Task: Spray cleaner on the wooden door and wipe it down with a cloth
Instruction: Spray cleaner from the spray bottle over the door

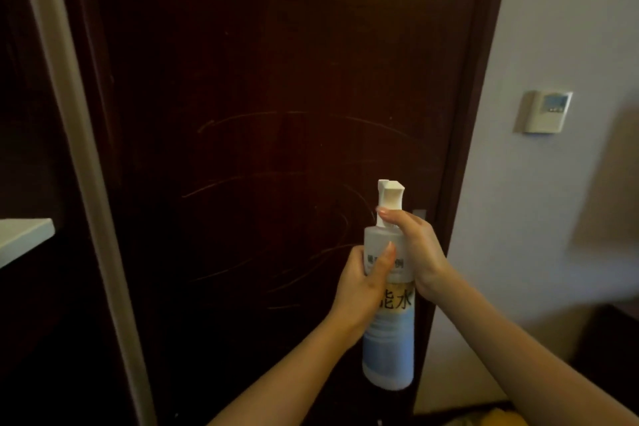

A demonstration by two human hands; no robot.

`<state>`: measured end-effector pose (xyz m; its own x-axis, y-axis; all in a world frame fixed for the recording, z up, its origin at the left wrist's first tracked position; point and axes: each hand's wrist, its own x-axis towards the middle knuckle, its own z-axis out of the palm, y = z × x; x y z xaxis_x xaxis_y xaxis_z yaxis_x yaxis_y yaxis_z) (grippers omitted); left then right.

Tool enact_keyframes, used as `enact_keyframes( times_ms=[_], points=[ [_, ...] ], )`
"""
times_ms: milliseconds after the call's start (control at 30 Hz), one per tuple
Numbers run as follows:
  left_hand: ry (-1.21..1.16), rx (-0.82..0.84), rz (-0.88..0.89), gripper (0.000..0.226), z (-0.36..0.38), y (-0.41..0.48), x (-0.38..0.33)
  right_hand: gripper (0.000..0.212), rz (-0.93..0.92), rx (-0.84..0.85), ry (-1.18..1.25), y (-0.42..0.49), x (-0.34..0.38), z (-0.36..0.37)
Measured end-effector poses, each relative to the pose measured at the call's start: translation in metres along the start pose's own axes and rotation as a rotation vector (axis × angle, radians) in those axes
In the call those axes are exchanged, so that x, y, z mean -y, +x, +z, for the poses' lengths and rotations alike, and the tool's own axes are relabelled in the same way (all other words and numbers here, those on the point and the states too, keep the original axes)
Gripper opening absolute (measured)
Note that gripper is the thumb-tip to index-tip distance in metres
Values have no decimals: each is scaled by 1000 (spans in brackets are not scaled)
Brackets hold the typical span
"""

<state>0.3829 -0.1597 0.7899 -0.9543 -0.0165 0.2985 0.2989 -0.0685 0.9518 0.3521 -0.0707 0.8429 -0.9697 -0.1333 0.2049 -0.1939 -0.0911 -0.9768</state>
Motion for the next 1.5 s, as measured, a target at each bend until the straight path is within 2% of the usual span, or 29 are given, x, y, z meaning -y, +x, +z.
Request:
enact_keyframes(
  times_ms=[167,367,567,700,833,1033,1100,1167,1333,1500],
  points=[
    [9,0,27,58,5,5,3,17,-18,-49,28,0,-3,-4],
    [-2,5,66,50,7,14,-3,19,-90,-100,49,2,2,-5],
    [-6,17,76,64,15,22,-7,23,-122,-144,67,5,8,-14],
    [8,32,67,54,25,25,-11,34,-121,-180,78,7,11,-22],
    [25,38,51,43,32,28,-10,37,-139,-218,80,8,11,-29],
    [-31,13,13,56,30,20,-4,35,-121,-132,65,4,4,-28],
    [-10,-1,9,55,25,17,-1,31,-100,-110,75,2,0,-24],
    [-9,-11,0,52,19,13,2,35,-76,-84,90,1,-6,-19],
    [22,-64,-19,66,6,2,9,44,12,-30,157,-3,-21,-7],
    [45,-87,-32,63,-4,-9,18,39,38,13,142,-8,-33,-1]
  ],
)
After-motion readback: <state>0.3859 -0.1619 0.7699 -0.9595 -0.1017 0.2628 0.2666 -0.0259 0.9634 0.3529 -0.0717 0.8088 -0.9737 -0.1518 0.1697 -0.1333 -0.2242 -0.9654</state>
